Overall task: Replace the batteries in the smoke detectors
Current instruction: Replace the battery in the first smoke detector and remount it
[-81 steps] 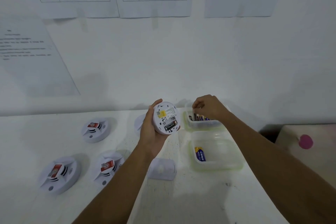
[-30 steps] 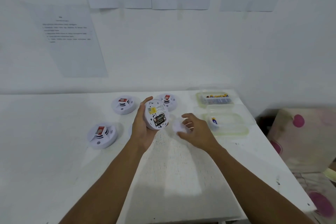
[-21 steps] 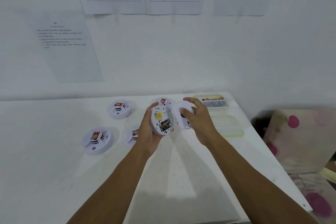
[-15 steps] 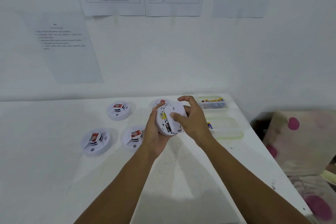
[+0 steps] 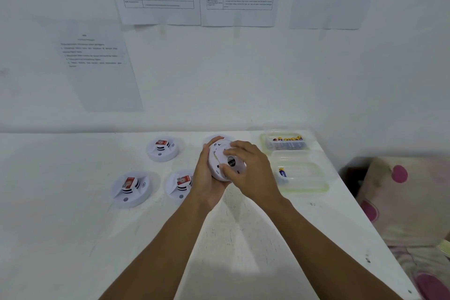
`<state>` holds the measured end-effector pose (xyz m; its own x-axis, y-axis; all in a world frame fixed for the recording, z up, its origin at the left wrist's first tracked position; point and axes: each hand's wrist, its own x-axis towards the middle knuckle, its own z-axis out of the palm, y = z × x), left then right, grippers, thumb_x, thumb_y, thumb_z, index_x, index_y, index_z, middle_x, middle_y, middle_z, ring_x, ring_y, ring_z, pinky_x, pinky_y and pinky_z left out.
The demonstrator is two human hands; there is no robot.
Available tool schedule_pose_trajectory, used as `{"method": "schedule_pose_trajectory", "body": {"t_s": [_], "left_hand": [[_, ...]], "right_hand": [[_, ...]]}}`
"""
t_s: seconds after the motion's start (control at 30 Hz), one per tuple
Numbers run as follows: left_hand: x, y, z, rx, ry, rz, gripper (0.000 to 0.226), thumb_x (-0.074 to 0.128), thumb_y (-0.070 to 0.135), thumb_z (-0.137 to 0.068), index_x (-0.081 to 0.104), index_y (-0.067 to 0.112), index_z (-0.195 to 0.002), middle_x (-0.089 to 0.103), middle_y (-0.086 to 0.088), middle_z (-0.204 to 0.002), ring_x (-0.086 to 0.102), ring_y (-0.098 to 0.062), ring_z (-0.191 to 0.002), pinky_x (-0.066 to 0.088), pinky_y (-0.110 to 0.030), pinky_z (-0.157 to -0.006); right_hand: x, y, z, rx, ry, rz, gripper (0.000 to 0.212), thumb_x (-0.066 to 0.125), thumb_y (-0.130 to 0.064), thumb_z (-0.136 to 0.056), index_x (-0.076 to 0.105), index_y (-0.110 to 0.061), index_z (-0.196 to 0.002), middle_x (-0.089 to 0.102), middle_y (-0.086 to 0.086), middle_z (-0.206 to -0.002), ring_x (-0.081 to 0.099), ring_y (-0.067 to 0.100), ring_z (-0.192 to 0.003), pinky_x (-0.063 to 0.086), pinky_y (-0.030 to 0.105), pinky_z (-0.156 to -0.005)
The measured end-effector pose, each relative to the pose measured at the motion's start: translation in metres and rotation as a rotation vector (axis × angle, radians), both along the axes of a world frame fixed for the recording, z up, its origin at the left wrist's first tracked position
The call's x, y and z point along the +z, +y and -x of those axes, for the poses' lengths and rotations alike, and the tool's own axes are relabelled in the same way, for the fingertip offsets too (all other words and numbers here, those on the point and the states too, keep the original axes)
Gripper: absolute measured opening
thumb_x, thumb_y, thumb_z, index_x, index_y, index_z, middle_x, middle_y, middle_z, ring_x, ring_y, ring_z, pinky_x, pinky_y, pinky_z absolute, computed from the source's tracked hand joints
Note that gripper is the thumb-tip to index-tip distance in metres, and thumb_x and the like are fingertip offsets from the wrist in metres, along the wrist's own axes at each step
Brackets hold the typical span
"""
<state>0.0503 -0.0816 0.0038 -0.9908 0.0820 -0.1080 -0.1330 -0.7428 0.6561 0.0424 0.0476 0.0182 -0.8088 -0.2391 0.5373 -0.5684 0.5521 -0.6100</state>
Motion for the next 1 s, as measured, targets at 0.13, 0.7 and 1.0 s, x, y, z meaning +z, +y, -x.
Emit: {"method": "schedule_pose_trajectory", "body": {"t_s": [0.13, 0.7, 1.0], "left_hand": [[0.001, 0.002, 0.000, 0.007, 0.030, 0.014, 0.052, 0.048, 0.048, -0.094, 0.052, 0.019, -0.137, 0.058, -0.012, -0.134, 0.057, -0.029, -0.119, 0.038, -0.048, -0.107], [0.005, 0.005, -0.003, -0.004, -0.017, -0.045, 0.048, 0.038, 0.048, -0.100, 0.051, 0.023, -0.139, 0.062, -0.009, -0.128, 0.058, -0.028, -0.118, 0.055, -0.041, -0.088], [0.005, 0.012, -0.004, 0.068, 0.001, 0.113, 0.032, 0.045, 0.042, -0.100, 0.069, 0.024, -0.113, 0.069, -0.008, -0.119, 0.066, -0.025, -0.110, 0.051, -0.039, -0.096]], "right_hand": [[0.000, -0.003, -0.003, 0.001, 0.039, 0.038, 0.038, 0.071, -0.038, -0.074, 0.072, -0.019, -0.106, 0.062, -0.005, -0.125, 0.056, 0.013, -0.115, 0.048, 0.029, -0.097], [-0.003, -0.003, -0.003, -0.035, 0.105, 0.007, 0.032, 0.067, -0.038, -0.082, 0.074, -0.018, -0.106, 0.063, 0.001, -0.126, 0.058, 0.016, -0.114, 0.048, 0.026, -0.094], [-0.003, -0.022, -0.013, -0.198, -0.050, 0.201, 0.030, 0.065, -0.041, -0.081, 0.073, -0.021, -0.102, 0.069, -0.002, -0.116, 0.063, 0.015, -0.106, 0.053, 0.036, -0.092]]}}
